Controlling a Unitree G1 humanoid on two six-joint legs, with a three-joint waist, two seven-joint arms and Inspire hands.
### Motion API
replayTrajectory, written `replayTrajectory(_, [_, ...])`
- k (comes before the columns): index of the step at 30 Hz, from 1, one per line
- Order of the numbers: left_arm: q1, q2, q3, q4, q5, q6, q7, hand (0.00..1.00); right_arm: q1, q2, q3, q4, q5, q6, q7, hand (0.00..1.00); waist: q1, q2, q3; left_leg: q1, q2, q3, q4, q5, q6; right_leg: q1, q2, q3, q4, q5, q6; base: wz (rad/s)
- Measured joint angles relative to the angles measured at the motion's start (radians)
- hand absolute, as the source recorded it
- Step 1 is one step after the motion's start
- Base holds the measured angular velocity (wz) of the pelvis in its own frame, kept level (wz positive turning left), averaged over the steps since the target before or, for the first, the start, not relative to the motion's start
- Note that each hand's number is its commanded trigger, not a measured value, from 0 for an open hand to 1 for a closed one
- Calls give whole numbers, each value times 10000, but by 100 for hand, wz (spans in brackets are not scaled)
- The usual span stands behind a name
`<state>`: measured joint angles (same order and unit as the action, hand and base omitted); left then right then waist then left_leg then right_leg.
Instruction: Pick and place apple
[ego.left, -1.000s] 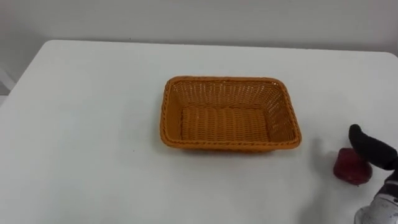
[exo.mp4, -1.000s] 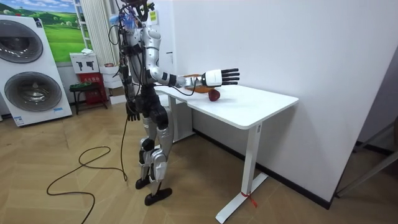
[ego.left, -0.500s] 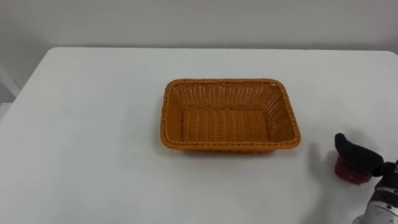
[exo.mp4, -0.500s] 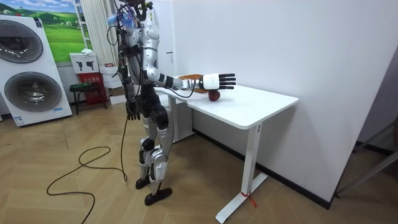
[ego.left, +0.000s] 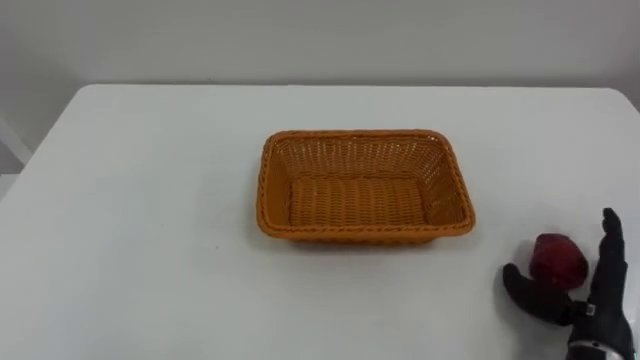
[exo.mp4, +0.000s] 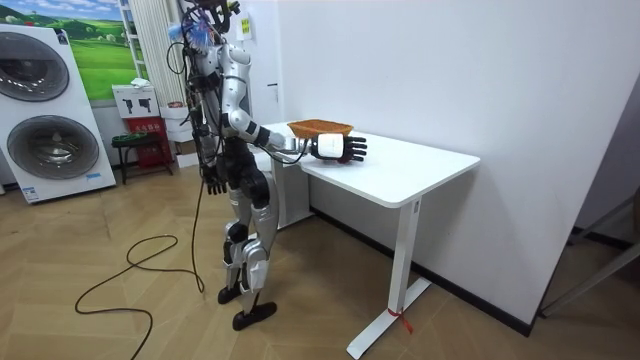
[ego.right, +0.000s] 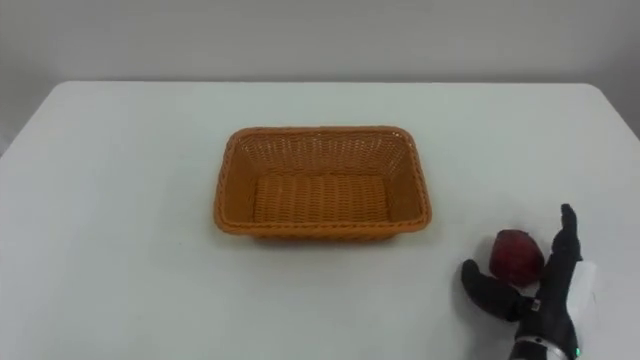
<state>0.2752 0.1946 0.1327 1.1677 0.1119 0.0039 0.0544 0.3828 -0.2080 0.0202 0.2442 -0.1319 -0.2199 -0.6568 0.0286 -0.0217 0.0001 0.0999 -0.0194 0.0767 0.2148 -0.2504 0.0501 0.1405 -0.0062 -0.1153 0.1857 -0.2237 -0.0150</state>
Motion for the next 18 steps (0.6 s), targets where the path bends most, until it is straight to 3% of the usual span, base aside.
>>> replayTrajectory(5, [-46, -6, -10, 126, 1, -5, -35, 0, -8, 147, 82, 253, -1, -133, 58, 0, 9, -70, -21, -4, 12, 21, -4, -1, -2, -13, 15, 13, -2, 11, -8, 0])
replayTrajectory(6, [-50, -7, -16, 149, -1, -5, -37, 0, -7, 147, 120, 312, 2, -192, 55, 58, 23, -71, -19, -4, 13, 21, -2, -1, -2, -15, 15, 13, -4, 20, -5, 0])
replayTrajectory(7, [-54, -5, -22, 171, -4, -6, -31, 0, -10, 142, 202, 407, 3, -265, 53, 69, 29, -70, -19, -3, 13, 19, 0, -1, -2, -15, 15, 14, -4, 27, -3, 0])
replayTrajectory(8, [-58, -5, -29, 185, -5, -6, -23, 0, -10, 142, 256, 457, 3, -312, 48, 100, 28, -69, -19, -3, 13, 19, 0, -1, -2, -15, 15, 14, -4, 28, -4, 0])
replayTrajectory(11, [-85, 4, -256, 226, -19, -7, 13, 0, -92, 139, 392, 908, -39, -531, 9, 100, 30, -62, -18, 1, 23, 18, 19, -1, -2, -4, 19, 10, -9, 50, -7, 0])
replayTrajectory(18, [-82, 6, -367, 225, -15, -6, 44, 0, -495, -97, 72, 1374, -488, -487, -470, 100, 26, -20, -21, -1, 60, -7, 48, -3, -7, 1, 43, 5, -20, 91, -22, 0])
